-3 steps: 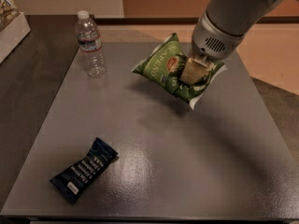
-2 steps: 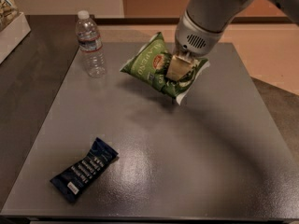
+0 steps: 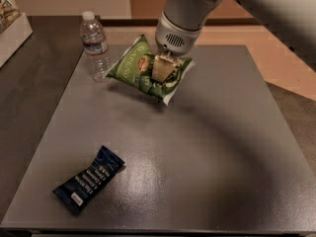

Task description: Move green jalapeno chip bag near water bottle

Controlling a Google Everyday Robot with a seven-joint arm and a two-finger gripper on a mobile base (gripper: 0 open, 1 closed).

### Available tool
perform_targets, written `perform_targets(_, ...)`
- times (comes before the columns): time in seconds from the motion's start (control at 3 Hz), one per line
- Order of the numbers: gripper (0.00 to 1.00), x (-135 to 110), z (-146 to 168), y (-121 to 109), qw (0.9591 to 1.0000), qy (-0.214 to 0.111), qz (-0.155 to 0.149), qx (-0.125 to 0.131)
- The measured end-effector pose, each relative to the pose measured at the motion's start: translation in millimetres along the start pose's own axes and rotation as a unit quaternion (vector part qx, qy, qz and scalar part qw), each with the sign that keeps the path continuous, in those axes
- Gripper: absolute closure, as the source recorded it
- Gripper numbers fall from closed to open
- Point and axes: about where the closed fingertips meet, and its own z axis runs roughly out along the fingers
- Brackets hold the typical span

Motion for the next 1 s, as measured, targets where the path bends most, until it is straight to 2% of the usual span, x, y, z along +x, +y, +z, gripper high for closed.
perform_targets(0.67,0.36,-29,24,-3,0.9997,0.004,-0.020,-0.009)
perform_targets(1.0,0.13,-30,24,-3,0.9997,0.004,-0.021,-0.009)
